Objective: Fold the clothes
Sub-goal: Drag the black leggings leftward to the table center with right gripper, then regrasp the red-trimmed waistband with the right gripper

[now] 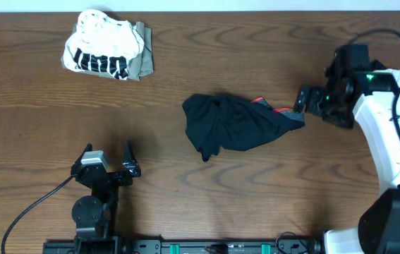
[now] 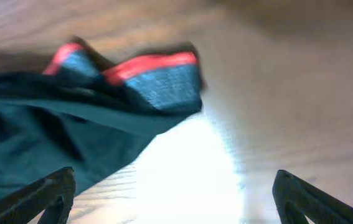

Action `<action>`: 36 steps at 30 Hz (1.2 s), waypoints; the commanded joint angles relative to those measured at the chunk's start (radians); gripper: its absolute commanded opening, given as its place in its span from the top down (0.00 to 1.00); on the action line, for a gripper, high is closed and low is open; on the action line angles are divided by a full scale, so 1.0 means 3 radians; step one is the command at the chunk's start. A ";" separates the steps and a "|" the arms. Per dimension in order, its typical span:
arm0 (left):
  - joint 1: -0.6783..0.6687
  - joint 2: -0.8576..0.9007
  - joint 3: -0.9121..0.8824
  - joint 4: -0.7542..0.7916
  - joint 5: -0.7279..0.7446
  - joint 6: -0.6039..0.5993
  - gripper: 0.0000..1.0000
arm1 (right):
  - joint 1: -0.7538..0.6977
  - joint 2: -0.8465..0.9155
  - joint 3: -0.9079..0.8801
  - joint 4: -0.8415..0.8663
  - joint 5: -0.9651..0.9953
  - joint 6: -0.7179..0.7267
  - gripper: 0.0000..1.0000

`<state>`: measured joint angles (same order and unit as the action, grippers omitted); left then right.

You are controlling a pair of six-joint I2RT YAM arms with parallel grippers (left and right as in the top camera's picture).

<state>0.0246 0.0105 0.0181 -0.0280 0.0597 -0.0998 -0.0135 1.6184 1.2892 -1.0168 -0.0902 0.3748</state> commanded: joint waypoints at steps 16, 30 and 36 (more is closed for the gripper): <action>0.0010 -0.0022 -0.0047 -0.0128 -0.0003 0.0045 0.02 | 0.0071 0.0039 -0.0435 0.0885 -0.0336 0.1570 0.08; 0.0010 -0.0022 -0.0047 -0.0128 -0.0004 0.0045 0.02 | 0.0146 0.0771 -0.0432 0.1167 -0.0365 0.1794 0.08; 0.0010 -0.0022 -0.0047 -0.0128 -0.0003 0.0045 0.02 | 0.0146 0.0884 -0.0432 0.1219 -0.0362 0.1794 0.09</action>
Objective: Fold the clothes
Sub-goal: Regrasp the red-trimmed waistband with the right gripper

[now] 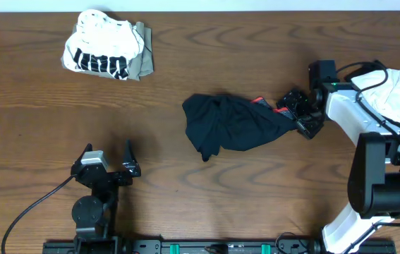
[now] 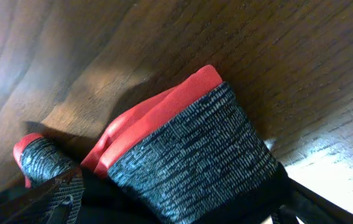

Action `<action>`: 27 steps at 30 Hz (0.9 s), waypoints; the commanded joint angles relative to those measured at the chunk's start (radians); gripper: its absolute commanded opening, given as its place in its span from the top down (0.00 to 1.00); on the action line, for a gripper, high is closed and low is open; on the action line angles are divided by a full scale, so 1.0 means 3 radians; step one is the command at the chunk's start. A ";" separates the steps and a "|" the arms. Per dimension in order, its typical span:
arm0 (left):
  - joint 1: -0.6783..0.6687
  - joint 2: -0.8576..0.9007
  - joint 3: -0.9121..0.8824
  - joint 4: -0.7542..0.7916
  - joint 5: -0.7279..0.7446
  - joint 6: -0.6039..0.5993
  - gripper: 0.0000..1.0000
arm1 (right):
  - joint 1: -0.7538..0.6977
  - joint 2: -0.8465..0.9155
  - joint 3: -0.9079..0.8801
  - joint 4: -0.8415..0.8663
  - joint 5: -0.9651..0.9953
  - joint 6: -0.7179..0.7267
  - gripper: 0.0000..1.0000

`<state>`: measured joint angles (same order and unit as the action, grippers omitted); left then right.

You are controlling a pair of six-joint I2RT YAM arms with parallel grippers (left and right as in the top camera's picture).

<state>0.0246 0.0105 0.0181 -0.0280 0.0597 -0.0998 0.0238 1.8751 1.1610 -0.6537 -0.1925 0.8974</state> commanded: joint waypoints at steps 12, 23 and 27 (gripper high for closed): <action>0.0010 -0.0022 -0.0047 -0.0128 -0.0003 0.0045 0.02 | 0.0029 0.0028 -0.0006 -0.0103 0.0031 -0.0080 0.50; 0.0010 -0.0022 -0.0047 -0.0128 -0.0004 0.0045 0.02 | 0.0055 -0.0310 0.0112 -0.0220 0.0029 -0.0435 0.99; 0.0010 -0.0022 -0.0047 -0.0128 -0.0004 0.0045 0.02 | 0.0104 -0.0704 0.0264 -0.0370 0.0028 -0.0551 0.99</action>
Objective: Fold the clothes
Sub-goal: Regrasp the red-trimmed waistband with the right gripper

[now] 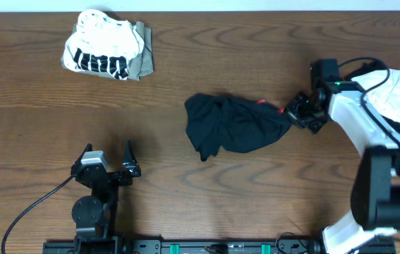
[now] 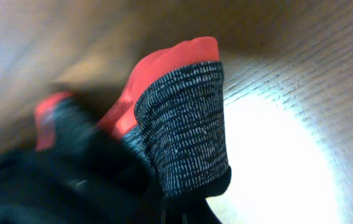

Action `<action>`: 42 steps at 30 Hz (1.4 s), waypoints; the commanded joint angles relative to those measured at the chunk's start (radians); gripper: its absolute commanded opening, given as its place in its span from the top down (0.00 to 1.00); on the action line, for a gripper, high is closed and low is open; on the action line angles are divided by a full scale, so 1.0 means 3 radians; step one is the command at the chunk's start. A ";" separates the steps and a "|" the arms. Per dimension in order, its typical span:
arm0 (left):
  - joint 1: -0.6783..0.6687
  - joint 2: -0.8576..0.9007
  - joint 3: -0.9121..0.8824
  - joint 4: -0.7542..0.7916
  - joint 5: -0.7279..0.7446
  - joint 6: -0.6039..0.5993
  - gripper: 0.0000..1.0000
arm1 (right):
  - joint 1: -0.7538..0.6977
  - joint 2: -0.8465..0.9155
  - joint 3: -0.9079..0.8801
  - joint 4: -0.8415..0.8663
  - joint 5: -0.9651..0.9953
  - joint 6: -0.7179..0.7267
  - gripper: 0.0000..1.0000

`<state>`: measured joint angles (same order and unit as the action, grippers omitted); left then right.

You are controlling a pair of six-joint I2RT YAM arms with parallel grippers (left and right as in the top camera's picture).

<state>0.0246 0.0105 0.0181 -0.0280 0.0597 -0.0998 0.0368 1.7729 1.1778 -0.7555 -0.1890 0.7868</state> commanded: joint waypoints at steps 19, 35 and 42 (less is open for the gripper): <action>0.0010 -0.0022 -0.0047 -0.0128 -0.0003 0.0045 0.02 | 0.0829 -0.2187 0.0356 -0.0174 0.0585 -0.0295 0.95; 0.0010 -0.0022 -0.0047 -0.0128 -0.0003 0.0045 0.02 | 0.1465 -0.2421 0.0665 -0.0369 0.1161 -0.0326 0.95; 0.0010 -0.0022 -0.0047 -0.0128 -0.0003 0.0045 0.02 | 0.1616 -0.2393 0.1055 -0.0427 0.1340 -0.0492 0.92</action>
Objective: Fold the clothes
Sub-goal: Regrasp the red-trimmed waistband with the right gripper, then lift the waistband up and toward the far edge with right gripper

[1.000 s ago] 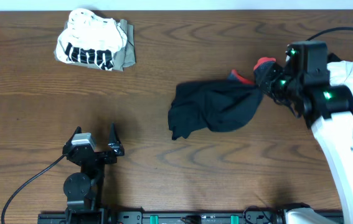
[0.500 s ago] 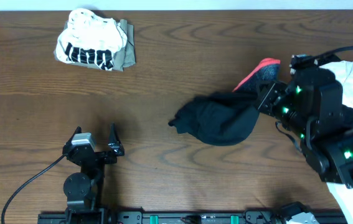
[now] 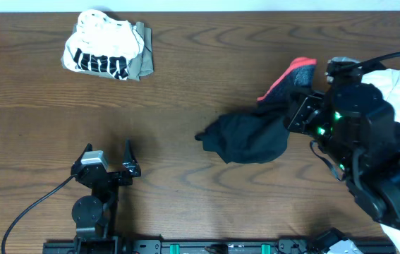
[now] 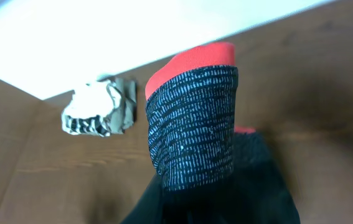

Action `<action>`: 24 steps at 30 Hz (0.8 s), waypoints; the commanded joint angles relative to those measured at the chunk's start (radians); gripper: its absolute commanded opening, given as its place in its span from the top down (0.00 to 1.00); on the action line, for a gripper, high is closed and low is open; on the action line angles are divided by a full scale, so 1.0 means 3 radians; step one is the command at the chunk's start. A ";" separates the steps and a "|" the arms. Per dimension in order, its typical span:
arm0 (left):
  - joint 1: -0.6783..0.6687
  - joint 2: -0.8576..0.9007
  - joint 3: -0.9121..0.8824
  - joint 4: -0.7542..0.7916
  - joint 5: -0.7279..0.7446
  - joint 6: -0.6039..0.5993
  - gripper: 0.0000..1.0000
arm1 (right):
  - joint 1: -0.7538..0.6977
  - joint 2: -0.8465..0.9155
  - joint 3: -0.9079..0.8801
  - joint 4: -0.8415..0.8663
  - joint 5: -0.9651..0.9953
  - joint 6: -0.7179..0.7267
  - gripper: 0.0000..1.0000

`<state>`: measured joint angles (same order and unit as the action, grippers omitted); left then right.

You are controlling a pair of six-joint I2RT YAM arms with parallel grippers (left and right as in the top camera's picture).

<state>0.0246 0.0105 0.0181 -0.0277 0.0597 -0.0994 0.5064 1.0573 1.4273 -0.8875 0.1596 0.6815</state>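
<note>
A black garment (image 3: 247, 139) with a grey waistband edged in red (image 3: 293, 73) hangs partly lifted right of the table's centre. Its lower part still touches the wood. My right gripper (image 3: 298, 106) is raised above the table and shut on the waistband end. In the right wrist view the band (image 4: 192, 124) stands up right in front of the camera, with black cloth (image 4: 226, 196) covering the fingers. My left gripper (image 3: 108, 151) rests open at the front left, far from the garment, with nothing in it.
A bundled white, black-striped and khaki piece of clothing (image 3: 108, 53) lies at the back left, also seen in the right wrist view (image 4: 95, 115). The left arm's cable (image 3: 37, 204) trails along the front edge. The big right arm (image 3: 369, 141) overhangs the right side.
My right arm has risen with the waistband in its grip. The garment's right end has come off the table, and the whole garment now lies further right. The left arm has not moved.
My right gripper was open to the right of the crumpled black garment. Then it stood open around the red-edged waistband on the table, then shut on it. Now it holds that end in the air with the rest trailing on the wood.
</note>
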 commanded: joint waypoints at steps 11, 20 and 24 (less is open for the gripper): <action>0.0010 -0.0022 -0.0047 -0.0130 -0.0003 0.0043 0.02 | 0.0080 0.0312 0.1340 -0.0189 0.0245 -0.0374 0.89; 0.0010 -0.0022 -0.0047 -0.0130 -0.0003 0.0043 0.02 | 0.0080 0.0670 0.2277 -0.0248 0.0416 -0.0458 0.87; 0.0010 -0.0022 -0.0047 -0.0130 -0.0004 0.0043 0.02 | 0.0080 0.0707 0.2436 -0.0299 0.0417 -0.0495 0.86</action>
<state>0.0246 0.0105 0.0181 -0.0280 0.0597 -0.0994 0.5224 1.2572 2.1262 -0.9611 0.2653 0.5640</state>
